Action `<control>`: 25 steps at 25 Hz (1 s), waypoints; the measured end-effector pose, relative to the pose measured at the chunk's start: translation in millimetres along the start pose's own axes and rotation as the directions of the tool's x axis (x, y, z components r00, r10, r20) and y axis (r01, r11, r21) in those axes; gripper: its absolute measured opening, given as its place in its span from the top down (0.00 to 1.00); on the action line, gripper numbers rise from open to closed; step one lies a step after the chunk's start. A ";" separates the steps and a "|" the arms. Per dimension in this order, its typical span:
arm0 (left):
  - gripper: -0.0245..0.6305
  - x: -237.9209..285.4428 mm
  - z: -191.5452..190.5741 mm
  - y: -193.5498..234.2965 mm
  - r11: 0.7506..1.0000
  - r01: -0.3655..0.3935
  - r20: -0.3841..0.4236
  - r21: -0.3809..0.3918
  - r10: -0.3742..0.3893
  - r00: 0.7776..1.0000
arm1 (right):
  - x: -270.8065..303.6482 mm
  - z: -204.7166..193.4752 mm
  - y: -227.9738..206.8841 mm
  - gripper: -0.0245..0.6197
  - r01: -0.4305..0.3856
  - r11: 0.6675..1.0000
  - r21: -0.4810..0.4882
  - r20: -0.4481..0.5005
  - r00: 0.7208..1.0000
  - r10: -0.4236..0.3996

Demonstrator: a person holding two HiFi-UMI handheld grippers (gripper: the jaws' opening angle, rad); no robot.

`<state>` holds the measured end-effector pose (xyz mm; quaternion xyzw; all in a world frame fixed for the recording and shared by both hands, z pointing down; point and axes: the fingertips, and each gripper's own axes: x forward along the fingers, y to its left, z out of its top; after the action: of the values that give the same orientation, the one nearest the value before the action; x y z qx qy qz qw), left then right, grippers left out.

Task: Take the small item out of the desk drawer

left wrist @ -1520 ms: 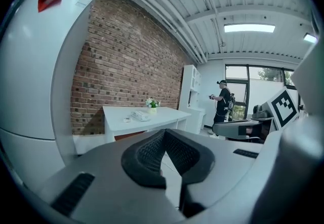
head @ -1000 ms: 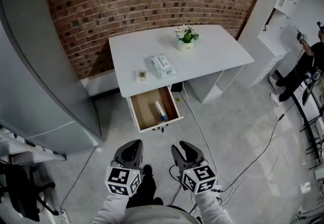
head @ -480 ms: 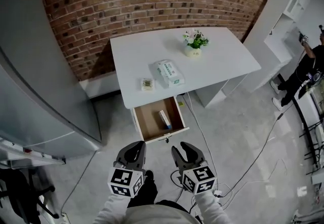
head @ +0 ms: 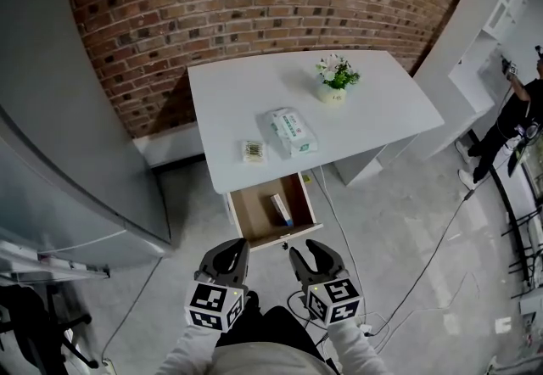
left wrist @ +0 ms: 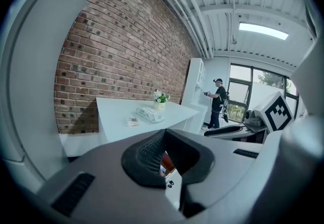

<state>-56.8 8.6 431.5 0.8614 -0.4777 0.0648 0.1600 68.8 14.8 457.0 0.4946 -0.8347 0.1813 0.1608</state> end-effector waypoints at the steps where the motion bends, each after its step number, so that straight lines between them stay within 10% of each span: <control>1: 0.94 1.8 0.4 1.1 1.000 0.001 -0.001 0.001 -0.001 1.000 | 2.7 -0.9 -1.7 0.69 0.002 1.000 0.001 -0.005 1.000 -0.002; 25: 0.94 96.5 -15.6 26.4 0.997 -0.058 -0.110 -0.055 0.052 0.993 | 118.8 -30.4 -81.2 0.69 -0.033 0.998 -0.058 -0.202 0.979 0.021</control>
<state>-26.8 -76.6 477.3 0.8380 -0.4936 0.1021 0.2089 88.7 -98.5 548.7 0.4572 -0.8259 0.2068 0.2571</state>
